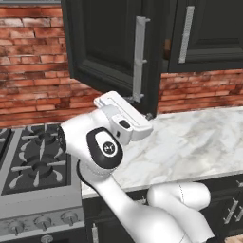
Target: Open the cabinet. Pick the bowls from the counter and place them in the cabinet. Then close the cabinet.
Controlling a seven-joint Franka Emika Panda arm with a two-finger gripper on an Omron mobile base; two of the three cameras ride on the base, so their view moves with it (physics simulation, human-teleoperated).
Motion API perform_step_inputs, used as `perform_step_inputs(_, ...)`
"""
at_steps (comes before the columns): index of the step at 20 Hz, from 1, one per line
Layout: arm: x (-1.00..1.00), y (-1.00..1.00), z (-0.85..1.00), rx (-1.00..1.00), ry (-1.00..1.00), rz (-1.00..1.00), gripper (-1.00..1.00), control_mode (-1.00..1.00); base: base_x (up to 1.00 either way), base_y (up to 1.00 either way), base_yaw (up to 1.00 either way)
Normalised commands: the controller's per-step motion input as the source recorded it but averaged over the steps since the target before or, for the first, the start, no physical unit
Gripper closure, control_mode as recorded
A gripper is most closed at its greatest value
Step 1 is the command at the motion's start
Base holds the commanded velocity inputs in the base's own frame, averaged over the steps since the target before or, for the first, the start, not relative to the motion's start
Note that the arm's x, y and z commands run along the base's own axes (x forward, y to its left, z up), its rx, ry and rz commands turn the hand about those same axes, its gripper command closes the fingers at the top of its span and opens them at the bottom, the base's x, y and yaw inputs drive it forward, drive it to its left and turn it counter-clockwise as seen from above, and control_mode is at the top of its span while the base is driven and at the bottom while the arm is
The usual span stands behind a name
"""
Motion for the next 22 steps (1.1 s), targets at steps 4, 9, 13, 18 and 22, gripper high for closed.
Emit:
perform_step_inputs(4, 0.65, -0.34, 0.00, 0.00, -0.09, -0.07, -1.00, -1.00, 0.00, 0.00, 0.00)
perform_step_inputs(9, 0.97, -0.45, 0.00, 0.00, -0.03, -0.05, -1.00, -1.00, 0.00, 0.00, 0.00)
perform_step_inputs(13, 0.92, -0.79, 0.00, 0.02, 0.00, -0.02, -1.00, -1.00, 0.00, 0.00, 0.00)
perform_step_inputs(18, 0.69, -1.00, 0.00, 0.06, -0.02, -0.03, -1.00, -1.00, 0.00, 0.00, 0.00)
perform_step_inputs(22, 0.62, -1.00, 0.00, 0.10, -0.02, 0.00, -1.00, -1.00, 0.00, 0.00, 0.00)
